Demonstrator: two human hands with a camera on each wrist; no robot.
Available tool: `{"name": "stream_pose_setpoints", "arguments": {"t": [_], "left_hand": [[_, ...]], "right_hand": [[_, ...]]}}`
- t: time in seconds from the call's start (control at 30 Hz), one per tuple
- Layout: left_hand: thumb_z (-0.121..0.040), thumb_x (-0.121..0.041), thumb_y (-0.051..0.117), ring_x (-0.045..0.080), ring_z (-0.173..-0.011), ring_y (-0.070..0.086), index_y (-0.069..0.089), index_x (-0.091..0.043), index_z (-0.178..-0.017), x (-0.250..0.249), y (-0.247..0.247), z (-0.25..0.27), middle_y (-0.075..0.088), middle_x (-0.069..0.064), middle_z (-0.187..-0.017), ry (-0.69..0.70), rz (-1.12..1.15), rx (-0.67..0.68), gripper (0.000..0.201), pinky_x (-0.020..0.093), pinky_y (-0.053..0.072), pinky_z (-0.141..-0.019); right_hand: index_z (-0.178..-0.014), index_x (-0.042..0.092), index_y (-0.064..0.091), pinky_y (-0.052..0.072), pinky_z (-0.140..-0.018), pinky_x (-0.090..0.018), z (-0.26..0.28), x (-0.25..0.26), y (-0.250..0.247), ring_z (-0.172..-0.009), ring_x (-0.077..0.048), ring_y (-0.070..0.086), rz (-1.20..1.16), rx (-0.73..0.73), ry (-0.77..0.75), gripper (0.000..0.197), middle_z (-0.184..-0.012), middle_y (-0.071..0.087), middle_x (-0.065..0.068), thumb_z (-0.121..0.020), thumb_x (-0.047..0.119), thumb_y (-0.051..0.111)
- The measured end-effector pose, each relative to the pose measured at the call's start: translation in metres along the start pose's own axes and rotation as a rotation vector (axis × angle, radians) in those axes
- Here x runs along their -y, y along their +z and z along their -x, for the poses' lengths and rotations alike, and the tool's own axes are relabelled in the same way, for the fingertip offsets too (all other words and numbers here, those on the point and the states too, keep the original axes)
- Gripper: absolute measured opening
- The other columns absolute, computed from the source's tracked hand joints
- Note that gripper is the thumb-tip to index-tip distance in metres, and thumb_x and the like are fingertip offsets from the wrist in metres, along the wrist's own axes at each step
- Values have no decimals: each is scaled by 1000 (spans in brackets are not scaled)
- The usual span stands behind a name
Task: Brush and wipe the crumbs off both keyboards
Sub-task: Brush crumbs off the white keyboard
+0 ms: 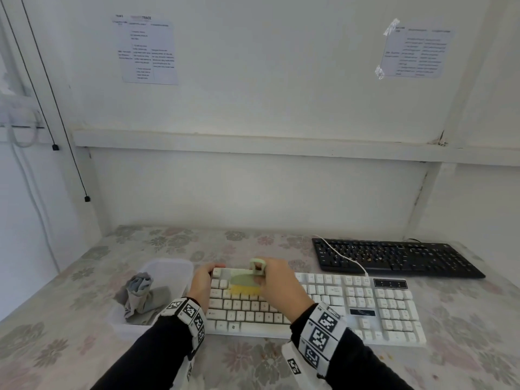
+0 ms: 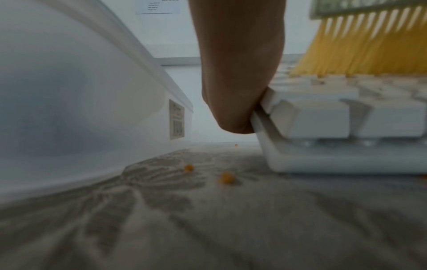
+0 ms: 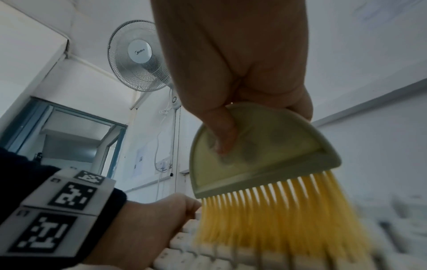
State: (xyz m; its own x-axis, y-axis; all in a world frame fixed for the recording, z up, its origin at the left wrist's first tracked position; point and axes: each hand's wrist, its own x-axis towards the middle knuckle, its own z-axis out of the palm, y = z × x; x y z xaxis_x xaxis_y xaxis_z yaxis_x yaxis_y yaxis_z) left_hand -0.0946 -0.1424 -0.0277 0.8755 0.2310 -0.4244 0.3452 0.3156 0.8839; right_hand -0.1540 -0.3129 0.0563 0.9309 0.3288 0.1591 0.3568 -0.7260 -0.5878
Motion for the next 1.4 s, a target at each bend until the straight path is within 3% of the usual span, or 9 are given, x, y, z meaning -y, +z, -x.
{"name": "stream_pose_setpoints", "arguments": {"t": [0.17,0.3,0.43,0.53,0.7,0.97,1.1,1.27,1.4], "left_hand": [[-90,-24,48,24,-43,52,59,-15,-62,2,1,-1,54,6,-46,-10,9,8,31,31,45,-58],[-89,-25,49,26,-46,53,60,-15,-61,4,0,-6,54,7,-49,-1,6,-7,32,33,47,-60],[-91,-26,48,26,-44,54,60,-15,-61,6,0,-12,56,7,-48,-6,-8,-12,34,34,48,-61],[-88,-29,50,27,-47,55,59,-15,-58,8,-1,-11,57,9,-51,-21,-24,10,35,33,49,-60],[-86,-33,51,29,-52,57,63,-14,-60,7,0,-8,61,12,-55,-8,-34,2,34,36,51,-63],[-87,-31,51,29,-51,57,63,-14,-59,5,1,-5,60,11,-53,-8,-53,-10,35,35,51,-62],[-86,-33,51,30,-54,58,65,-16,-58,5,0,-4,61,12,-56,-21,-21,-23,35,37,52,-65],[-82,-33,54,31,-57,58,65,-16,-55,3,-1,2,60,13,-61,-59,-19,-31,33,38,52,-67],[-82,-31,53,28,-51,55,61,-17,-48,1,0,7,57,9,-52,-68,-2,-29,38,34,49,-61]], "right_hand": [[-60,37,39,33,-57,-8,17,-36,-21,-71,-3,48,60,-52,57,50,-71,46,19,-84,-5,54],[-66,22,54,39,-56,-12,32,-64,-45,-71,-10,52,62,-121,157,34,-70,47,16,-83,-7,53],[-64,29,47,36,-50,-13,51,-90,-72,-63,-8,49,65,-196,252,41,-71,52,8,-85,-6,52],[-68,26,51,41,-61,-24,65,-109,-92,-70,-17,52,81,-258,321,36,-76,56,-1,-83,-7,54],[-65,29,48,33,-51,-14,87,-137,-121,-60,-10,47,114,-348,416,38,-71,55,-1,-84,-3,58],[-79,19,53,36,-63,-28,108,-152,-155,-69,-24,46,354,-467,648,16,-63,47,2,-88,6,54],[-70,27,45,40,-63,-28,99,-128,-150,-70,-19,49,345,-470,528,28,-69,52,6,-88,6,52],[-81,13,60,39,-49,-9,64,-74,-106,-63,-5,53,-1,-340,233,12,-71,54,12,-86,3,58],[-68,33,49,39,-57,-6,36,-29,-52,-65,4,49,-159,-168,21,35,-72,52,16,-87,4,59]]}}
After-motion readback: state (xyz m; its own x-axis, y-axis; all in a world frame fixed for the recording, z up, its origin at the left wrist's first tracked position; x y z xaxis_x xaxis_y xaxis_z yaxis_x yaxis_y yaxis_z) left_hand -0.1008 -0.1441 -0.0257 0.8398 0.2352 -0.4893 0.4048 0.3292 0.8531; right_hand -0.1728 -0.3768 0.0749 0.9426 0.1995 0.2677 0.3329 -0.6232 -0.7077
